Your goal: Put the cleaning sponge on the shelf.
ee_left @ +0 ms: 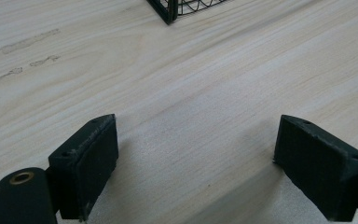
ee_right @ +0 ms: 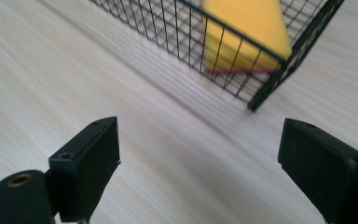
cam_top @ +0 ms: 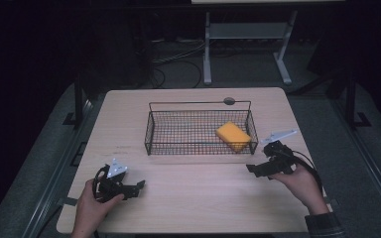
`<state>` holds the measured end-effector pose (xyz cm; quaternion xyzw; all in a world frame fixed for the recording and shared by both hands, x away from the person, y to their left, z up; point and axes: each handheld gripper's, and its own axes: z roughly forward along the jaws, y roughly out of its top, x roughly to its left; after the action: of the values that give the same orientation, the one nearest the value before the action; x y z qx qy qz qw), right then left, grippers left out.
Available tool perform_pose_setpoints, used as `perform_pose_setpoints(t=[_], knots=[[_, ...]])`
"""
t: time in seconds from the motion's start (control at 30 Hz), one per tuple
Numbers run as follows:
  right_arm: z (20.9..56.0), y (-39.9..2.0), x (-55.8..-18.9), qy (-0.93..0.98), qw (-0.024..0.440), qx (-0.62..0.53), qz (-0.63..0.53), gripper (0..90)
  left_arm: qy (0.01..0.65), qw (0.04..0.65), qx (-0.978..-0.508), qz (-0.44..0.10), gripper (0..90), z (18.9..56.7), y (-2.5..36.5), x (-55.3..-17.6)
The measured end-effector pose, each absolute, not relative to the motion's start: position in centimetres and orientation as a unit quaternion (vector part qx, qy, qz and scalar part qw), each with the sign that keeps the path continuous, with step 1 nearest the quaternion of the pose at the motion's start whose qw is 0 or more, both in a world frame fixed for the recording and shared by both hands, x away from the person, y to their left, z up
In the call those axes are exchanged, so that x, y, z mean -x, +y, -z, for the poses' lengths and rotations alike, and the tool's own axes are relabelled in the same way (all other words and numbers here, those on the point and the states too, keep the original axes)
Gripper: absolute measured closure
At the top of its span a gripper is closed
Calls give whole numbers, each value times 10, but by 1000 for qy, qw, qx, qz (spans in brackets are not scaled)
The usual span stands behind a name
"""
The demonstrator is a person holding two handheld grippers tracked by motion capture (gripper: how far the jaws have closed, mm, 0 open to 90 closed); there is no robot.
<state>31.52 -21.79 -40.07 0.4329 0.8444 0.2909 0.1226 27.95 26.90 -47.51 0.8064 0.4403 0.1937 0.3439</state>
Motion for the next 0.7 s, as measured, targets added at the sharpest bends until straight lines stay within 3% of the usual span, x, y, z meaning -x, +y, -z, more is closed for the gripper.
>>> perform_pose_setpoints(t=[0.7], knots=[[461, -243, -294, 833, 160, -449, -281, 76, 440, 344, -806, -195, 127, 475, 269, -279]])
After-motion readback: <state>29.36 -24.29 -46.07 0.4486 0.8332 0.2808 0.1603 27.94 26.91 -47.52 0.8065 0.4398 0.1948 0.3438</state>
